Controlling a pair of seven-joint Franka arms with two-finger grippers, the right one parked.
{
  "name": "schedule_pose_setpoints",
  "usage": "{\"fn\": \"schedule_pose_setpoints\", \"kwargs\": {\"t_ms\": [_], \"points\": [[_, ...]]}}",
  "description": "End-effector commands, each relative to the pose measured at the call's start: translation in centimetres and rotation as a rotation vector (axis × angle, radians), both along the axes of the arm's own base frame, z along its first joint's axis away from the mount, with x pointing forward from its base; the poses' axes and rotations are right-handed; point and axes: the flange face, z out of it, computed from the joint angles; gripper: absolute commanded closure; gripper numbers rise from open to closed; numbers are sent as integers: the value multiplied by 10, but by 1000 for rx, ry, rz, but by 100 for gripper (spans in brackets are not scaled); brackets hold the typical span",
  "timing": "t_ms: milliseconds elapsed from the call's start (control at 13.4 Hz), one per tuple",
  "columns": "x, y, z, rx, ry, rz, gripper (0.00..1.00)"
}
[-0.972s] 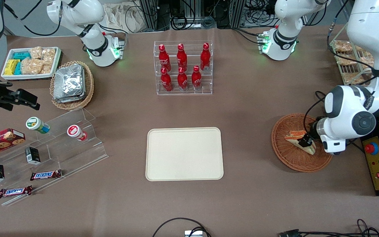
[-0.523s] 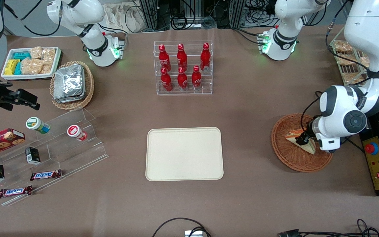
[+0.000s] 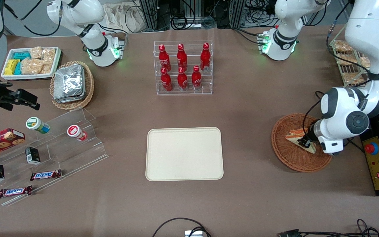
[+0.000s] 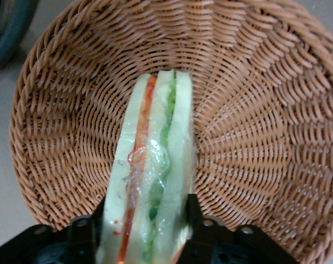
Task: Place sandwich from basket to tray
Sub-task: 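Lift the sandwich out of the basket and carry it toward the tray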
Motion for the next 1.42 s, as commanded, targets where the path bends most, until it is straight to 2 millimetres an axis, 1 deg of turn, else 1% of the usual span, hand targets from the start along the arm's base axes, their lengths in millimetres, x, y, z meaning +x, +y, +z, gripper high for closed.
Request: {"fn": "schedule_pose_setpoints", "kwargs": {"t_ms": [0,150,299,449,598,673,822,897,972,1047,1121,1196,1271,1346], "points": [[10,1,7,15,-33,40,100],[25,5,27,13,-62,26,100],[34,5,45,18,-29,-13,100],[49,4,76,12,-38,-69,100],[66,-6,111,10,-42,-96,100],[73,-19,128,2,-24,-160,100],[84,-57,154,-34,-31,-432,100],[86,-90,168,-41,-59,-531,100],[89,-115,187,-40,-102,-569,100],[93,-141,199,-52,-135,-600,100],[92,-179,208,-66,-162,-648,100],[90,-217,204,-82,-171,-698,100],[85,-256,195,-100,-169,-749,100],[80,-293,180,-129,-163,-801,100]]}}
